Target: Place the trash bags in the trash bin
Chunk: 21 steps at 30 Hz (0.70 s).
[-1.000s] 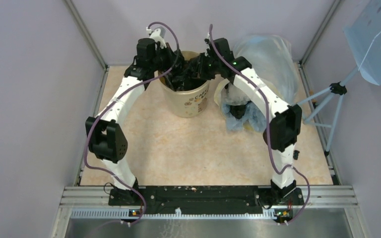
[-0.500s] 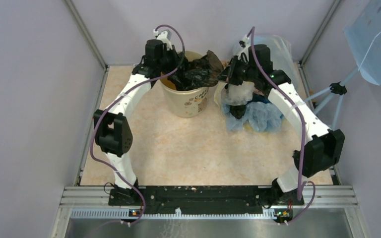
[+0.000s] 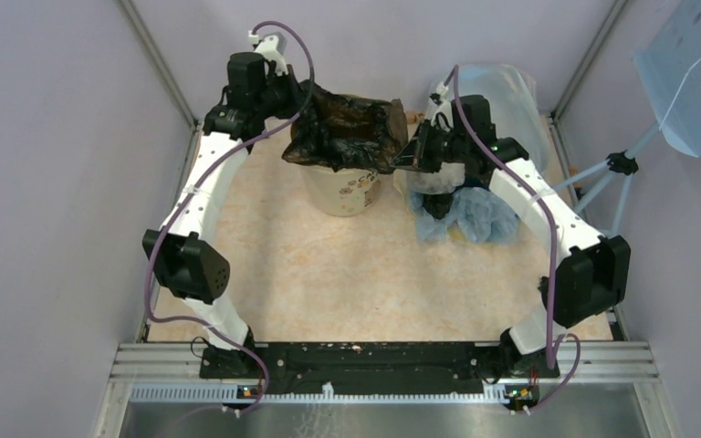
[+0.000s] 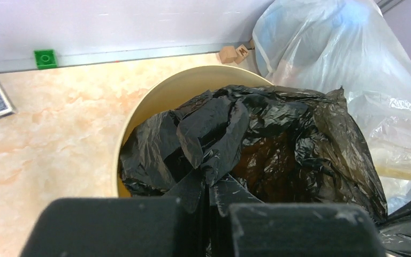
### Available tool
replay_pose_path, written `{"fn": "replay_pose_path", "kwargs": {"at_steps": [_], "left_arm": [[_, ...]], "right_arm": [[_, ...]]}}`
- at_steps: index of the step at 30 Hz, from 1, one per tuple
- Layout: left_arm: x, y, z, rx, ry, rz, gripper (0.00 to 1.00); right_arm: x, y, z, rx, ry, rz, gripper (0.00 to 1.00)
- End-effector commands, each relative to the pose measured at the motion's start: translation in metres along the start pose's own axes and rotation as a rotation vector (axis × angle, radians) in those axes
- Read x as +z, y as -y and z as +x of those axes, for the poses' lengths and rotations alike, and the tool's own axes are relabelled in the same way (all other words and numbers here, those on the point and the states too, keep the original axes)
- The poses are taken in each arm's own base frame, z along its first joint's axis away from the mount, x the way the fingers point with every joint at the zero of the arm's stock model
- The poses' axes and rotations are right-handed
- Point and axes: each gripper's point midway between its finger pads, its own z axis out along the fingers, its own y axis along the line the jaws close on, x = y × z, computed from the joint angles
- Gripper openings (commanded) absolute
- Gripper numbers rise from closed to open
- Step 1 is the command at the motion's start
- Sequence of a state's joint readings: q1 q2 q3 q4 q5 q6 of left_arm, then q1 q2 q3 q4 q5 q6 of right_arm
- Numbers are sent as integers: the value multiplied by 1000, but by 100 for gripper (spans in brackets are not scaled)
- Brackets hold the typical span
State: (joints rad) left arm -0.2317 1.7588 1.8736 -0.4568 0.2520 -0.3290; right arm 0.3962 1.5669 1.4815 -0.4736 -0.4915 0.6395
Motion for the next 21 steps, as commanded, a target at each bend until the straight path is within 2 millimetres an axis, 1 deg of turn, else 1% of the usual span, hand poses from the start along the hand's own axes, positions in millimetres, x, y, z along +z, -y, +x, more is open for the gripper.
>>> {"fn": "replay_pose_path", "kwargs": {"at_steps": [1,4,7,9,10,14,16,21], "left_arm": [[-34,4,-13,50,-10,-10,0],[-43,-8,-11,59,-27,-57,0],[-49,-22,-11,43,-31,-74,0],[-50,-32,-11,31,-33,-71,0],[-49,-38,-10,26,-37,-76,0],[-43,-49,-9,28,-30,-78,0],[-38,-54,-9,24,-29,-82,0],[-27,-60,-9,3,-53,-70,0]], "right_arm": [[-35,-60,-27,-59,76,-168,0],[-40,-67,-24,-52,58,-187,0],[-41,-66,-18,-41,31,-190,0],[-43,-67,-15,-40,22,-190,0],[-44,-67,-14,-43,18,-188,0],[-49,-60,-12,-50,21,-154,0],[-56,-56,-16,-44,40,-147,0],[-75,-58,-30,-54,89,-141,0]]}}
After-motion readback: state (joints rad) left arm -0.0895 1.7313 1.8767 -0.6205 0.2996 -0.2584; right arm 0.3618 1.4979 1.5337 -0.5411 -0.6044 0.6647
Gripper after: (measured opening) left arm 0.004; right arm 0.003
